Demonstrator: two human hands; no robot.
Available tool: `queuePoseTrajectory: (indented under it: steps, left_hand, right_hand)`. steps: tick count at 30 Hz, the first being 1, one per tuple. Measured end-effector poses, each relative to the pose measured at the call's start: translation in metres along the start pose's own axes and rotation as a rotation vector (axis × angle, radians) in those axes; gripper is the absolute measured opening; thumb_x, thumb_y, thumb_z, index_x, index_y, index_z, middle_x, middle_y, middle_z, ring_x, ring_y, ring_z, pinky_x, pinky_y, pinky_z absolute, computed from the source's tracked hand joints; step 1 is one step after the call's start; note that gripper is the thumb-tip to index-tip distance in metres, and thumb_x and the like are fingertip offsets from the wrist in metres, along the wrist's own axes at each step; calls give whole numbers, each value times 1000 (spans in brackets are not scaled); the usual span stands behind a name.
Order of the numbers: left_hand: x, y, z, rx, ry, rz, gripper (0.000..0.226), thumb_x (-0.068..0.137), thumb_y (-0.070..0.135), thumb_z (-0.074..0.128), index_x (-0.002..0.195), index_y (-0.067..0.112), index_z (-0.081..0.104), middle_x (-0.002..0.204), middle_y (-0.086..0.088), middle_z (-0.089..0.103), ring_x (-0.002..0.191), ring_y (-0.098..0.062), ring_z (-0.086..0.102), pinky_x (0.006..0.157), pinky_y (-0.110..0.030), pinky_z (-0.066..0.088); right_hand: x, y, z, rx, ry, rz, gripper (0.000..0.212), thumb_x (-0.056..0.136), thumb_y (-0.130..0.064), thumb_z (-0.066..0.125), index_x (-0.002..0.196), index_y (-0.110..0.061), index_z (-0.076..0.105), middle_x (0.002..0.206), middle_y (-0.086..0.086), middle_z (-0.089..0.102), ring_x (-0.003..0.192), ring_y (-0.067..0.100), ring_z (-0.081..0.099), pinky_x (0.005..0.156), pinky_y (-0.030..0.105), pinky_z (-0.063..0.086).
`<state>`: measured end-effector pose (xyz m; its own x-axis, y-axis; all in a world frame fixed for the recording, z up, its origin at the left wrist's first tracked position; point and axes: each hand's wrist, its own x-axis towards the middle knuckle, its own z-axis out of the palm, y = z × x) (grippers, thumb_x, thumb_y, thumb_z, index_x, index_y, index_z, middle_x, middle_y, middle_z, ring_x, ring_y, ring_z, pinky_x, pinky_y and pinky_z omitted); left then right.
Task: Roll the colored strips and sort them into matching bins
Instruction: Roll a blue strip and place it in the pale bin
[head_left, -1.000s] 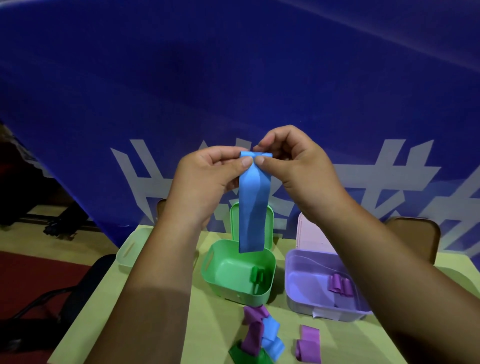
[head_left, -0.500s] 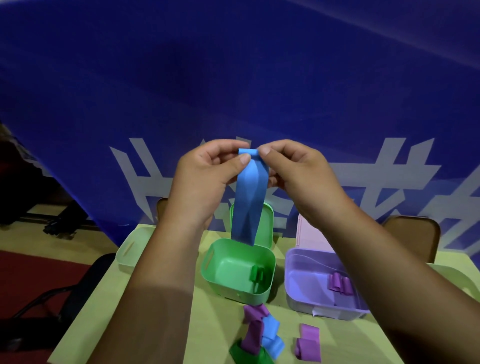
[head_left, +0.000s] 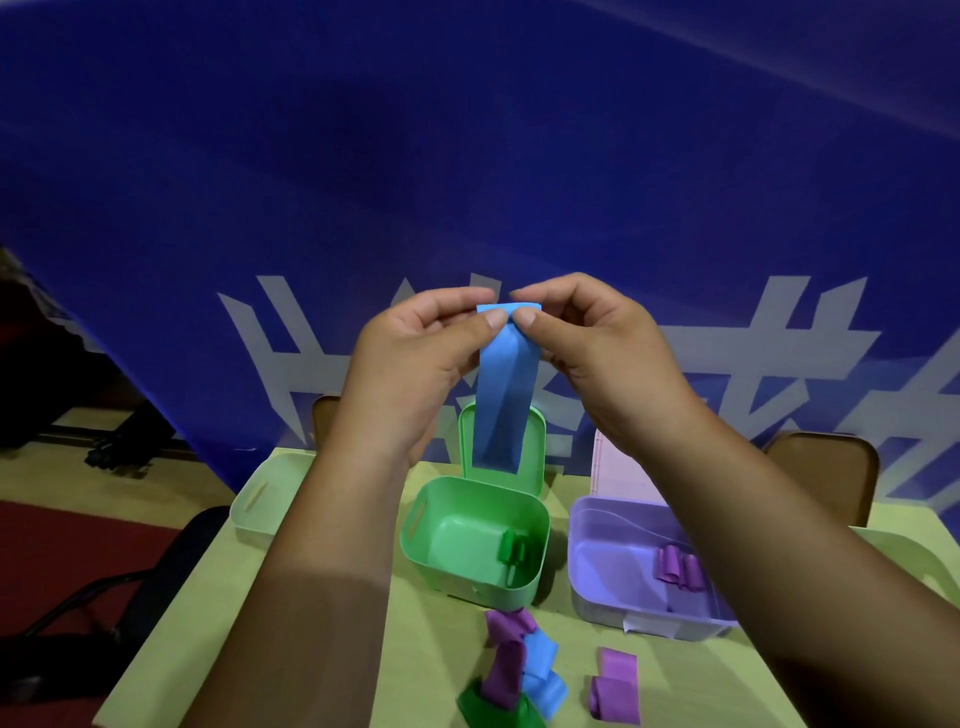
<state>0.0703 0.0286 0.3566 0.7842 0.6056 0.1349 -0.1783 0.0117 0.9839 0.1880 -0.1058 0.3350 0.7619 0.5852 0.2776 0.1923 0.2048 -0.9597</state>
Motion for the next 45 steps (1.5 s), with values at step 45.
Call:
queuePoseTrajectory:
  steps: [45]
  left_hand:
    - [10, -11, 2, 123, 85, 109, 26, 90, 7, 85, 115, 14, 79, 106, -7, 82, 104, -24, 80, 92, -35, 64]
  right_hand:
    - [13, -5, -5, -42, 7, 13, 9, 99, -17, 77, 108, -18, 80, 98, 18, 75, 81, 18, 62, 75, 41, 52]
